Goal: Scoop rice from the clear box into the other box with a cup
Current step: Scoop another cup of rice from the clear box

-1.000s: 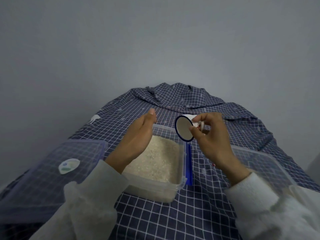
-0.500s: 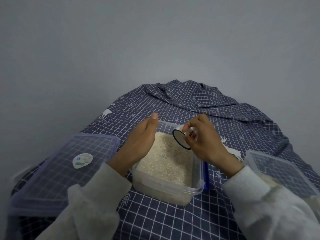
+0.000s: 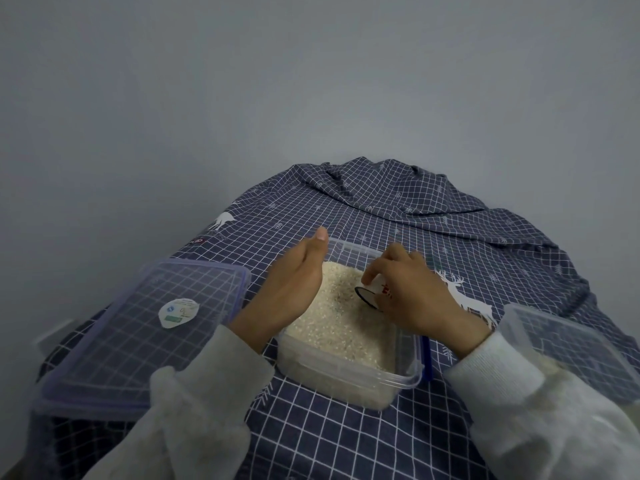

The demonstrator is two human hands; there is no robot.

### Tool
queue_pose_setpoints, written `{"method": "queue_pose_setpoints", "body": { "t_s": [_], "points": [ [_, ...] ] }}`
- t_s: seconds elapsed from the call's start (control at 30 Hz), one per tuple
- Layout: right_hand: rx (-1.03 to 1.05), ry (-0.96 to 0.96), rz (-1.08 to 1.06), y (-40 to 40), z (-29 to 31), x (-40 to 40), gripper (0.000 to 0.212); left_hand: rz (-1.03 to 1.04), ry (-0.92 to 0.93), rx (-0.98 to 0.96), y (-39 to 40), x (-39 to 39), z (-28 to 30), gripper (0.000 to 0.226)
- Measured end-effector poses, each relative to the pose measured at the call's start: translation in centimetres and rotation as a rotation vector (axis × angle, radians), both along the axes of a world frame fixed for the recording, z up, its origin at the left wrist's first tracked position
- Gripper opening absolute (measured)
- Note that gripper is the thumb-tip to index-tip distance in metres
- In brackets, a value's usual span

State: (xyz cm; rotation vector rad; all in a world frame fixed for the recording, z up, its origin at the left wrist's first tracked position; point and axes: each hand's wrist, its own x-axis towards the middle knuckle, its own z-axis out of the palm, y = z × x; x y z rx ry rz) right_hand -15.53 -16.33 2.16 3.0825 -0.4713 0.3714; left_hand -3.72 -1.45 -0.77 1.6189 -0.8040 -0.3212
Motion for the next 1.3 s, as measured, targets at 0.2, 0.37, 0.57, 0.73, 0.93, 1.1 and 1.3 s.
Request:
{"method": "queue_pose_setpoints", "body": {
  "t_s": [0.2, 0.37, 0.57, 0.73, 0.93, 1.1, 1.3],
  "points": [
    [-0.059, 0.062, -0.025, 1.1, -0.1, 0.0, 0.03, -0.007, 0.018, 0.009, 0.3, -0.1, -0.1, 0.09],
    [-0.027, 0.103, -0.015, 1.9, -0.1, 0.0, 0.034, 0.006, 0.038, 0.011, 0.3, 0.0, -0.1, 0.086],
    [0.082, 0.082, 0.008, 3.1, 0.0, 0.3, 0.043, 0.001, 0.056, -0.005, 0.7, -0.1, -0.1, 0.083],
    [0.189, 0.093, 0.024, 4.5, 0.0, 0.9, 0.045, 0.007, 0.065, 0.0, 1.1, -0.1, -0.5, 0.066],
    [0.305, 0.1, 0.017, 5.6, 0.1, 1.2, 0.04, -0.003, 0.059, 0.003, 1.5, -0.6, -0.6, 0.067],
    [0.44, 0.081, -0.002, 6.1, -0.3, 1.3, 0.038, 0.012, 0.052, 0.019, 1.5, -1.0, -0.5, 0.074],
    [0.676, 0.052, -0.03, 6.2, -0.5, 0.9, 0.036, 0.041, 0.045, 0.024, 1.2, -1.2, -0.7, 0.081]
  ]
}}
